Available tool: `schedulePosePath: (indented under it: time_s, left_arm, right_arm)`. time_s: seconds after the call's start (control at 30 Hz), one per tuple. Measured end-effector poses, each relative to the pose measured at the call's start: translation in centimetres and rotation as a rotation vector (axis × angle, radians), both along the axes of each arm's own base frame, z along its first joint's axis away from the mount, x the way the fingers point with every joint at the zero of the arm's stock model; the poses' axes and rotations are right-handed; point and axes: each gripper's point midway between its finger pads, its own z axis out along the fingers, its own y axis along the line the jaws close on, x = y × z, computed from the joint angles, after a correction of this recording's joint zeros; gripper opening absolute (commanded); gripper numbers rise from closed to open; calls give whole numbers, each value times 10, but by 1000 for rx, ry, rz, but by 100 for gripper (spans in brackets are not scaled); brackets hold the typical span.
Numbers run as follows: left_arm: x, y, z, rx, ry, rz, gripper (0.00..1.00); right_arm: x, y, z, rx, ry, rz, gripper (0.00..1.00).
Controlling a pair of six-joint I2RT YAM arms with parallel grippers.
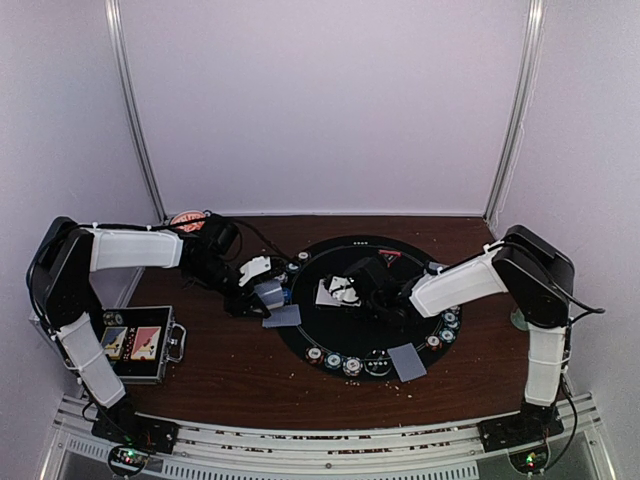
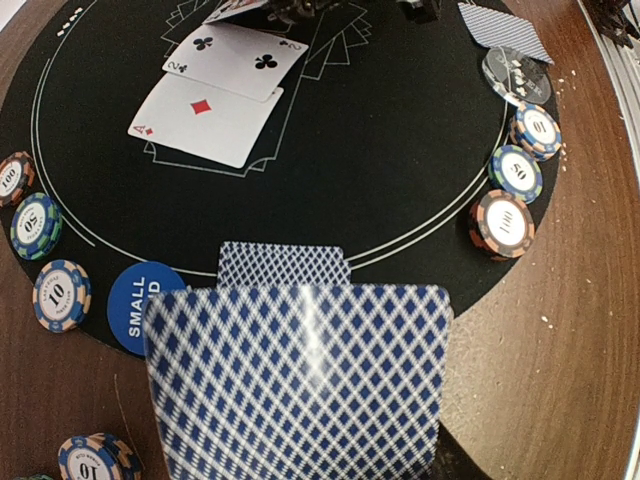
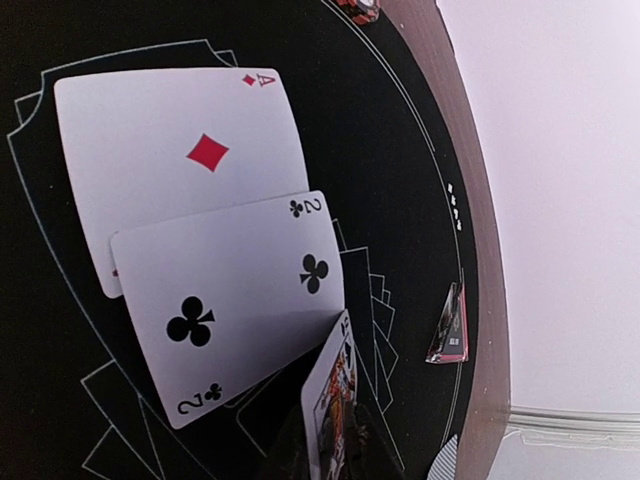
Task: Distribute texas hold em gaming equipment
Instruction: Flop the poker card in the community card area.
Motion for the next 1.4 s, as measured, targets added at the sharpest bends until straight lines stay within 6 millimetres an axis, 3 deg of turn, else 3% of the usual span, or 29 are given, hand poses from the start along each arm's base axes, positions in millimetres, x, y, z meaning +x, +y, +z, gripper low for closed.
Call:
schedulePosePath:
  time_s: [0.47,0.7,1.07,1.4]
  left_arm:
    - [0,0,0,0,0,0,48]
    - [0,0,0,0,0,0,48]
    - [0,0,0,0,0,0,48]
    - [0,0,0,0,0,0,48]
  right_arm:
    - [-6,9,-7,22,9,65,17]
    - [-7,10,-8,29,6,76,34]
    - [-18,11,-3,20,24,89,51]
    - [-28,9,16,45,30,59,86]
